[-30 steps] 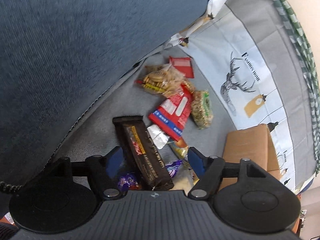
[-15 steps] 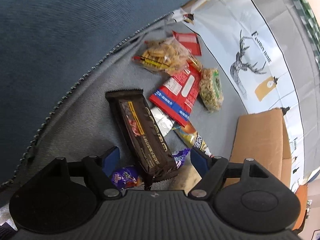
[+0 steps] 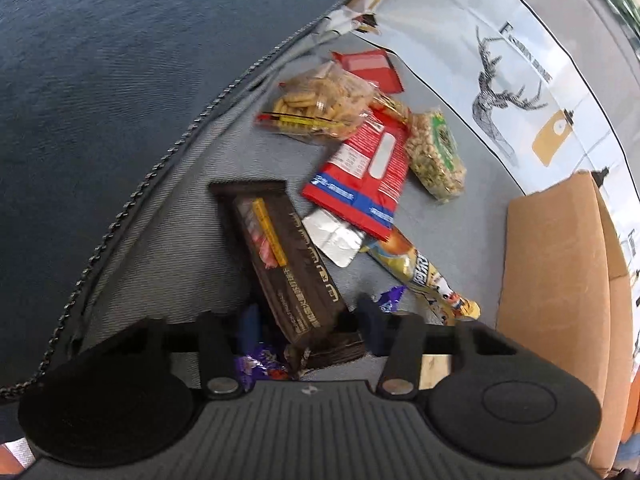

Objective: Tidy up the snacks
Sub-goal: 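Reach both tools to the snack pile, aiming at the chocolate bar and cracker bar, then grasp the dark chocolate bar with left tool while right tool grasps the pale cracker bar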

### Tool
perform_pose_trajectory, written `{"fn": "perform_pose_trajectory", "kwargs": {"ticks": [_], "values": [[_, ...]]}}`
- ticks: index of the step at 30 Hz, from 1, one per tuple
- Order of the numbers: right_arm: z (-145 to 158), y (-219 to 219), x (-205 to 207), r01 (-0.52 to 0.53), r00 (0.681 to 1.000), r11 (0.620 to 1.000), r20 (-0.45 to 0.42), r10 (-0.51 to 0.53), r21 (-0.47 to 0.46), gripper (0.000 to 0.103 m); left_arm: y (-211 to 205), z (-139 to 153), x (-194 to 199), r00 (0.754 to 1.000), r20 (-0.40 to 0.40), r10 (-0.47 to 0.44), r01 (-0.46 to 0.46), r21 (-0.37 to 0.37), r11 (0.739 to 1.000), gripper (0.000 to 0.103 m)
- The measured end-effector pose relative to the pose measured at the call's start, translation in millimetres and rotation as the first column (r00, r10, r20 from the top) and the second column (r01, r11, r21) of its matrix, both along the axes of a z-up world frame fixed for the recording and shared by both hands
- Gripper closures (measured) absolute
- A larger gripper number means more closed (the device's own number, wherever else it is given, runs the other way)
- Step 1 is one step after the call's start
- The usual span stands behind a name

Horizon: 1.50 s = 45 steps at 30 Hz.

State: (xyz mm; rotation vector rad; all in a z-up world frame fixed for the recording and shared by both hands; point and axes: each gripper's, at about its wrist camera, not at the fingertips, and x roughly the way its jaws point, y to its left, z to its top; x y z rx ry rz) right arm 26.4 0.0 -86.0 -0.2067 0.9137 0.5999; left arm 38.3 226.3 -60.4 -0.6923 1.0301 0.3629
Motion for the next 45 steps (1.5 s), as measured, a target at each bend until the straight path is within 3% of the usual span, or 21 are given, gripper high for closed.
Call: {"fn": "perform_pose_trajectory", "kwargs": {"ticks": [2, 3, 7, 10, 12, 15, 19, 26, 29, 32, 34, 45], "values": [[0, 1, -2, -0.009, 1.0, 1.0, 0.012, 0.009, -0.007, 0.057, 6, -1, -4, 1.0, 0.014, 0.019, -0.018, -0.035, 0.999, 0.073], [0, 1, -2, -0.008, 1.0, 1.0, 0.016, 0.008, -0.007, 0.064, 6, 0, -5, 0.999, 0.023, 0.023, -0.022, -0.052, 0.998, 0.079], [2, -4, 0, 0.021, 1.0, 1.0, -0.005, -0.021, 0.018, 0.064, 5, 1, -5, 0.999, 0.035, 0.015, -0.012, -0.075, 0.997, 0.08], [0, -3, 0, 0.017, 1.0, 1.0, -0.004, -0.017, 0.012, 0.064, 7, 0, -7, 0.999, 0.023, 0.05, -0.048, -0.067, 0.997, 0.064], [0, -2, 0, 0.009, 1.0, 1.0, 0.001, -0.009, 0.007, 0.063, 9, 3, -8, 0.996, 0.035, 0.088, -0.086, -0.046, 0.995, 0.042], [0, -3, 2, 0.005, 1.0, 1.0, -0.002, -0.005, 0.008, 0.06, 11, 10, -11, 0.991, 0.043, 0.123, -0.124, 0.021, 0.992, 0.029], [0, -1, 3, 0.005, 1.0, 1.0, -0.004, -0.005, 0.009, 0.055, 8, 12, -8, 0.992, 0.041, 0.12, -0.123, 0.071, 0.99, 0.027], [-1, 3, 0, -0.011, 1.0, 1.0, 0.017, 0.012, -0.012, 0.052, -17, 5, 10, 1.0, -0.014, 0.027, -0.024, 0.186, 0.982, 0.025], [-2, 3, 0, -0.018, 1.0, 1.0, 0.024, 0.018, -0.018, 0.052, -24, 1, 14, 0.999, -0.04, 0.0, 0.01, 0.245, 0.969, 0.029], [-2, 2, -1, -0.023, 0.999, 0.999, 0.034, 0.024, -0.026, 0.053, -30, 0, 18, 0.998, -0.057, -0.02, 0.036, 0.296, 0.954, 0.049], [-2, 1, -1, -0.022, 0.999, 0.999, 0.037, 0.023, -0.026, 0.063, -27, 1, 19, 0.999, -0.049, -0.015, 0.029, 0.288, 0.957, 0.057], [17, -14, -6, 0.049, 0.996, 0.998, 0.076, -0.052, 0.041, 0.065, -17, 39, -8, 0.996, 0.086, 0.01, -0.027, 0.197, 0.98, 0.064]]}}
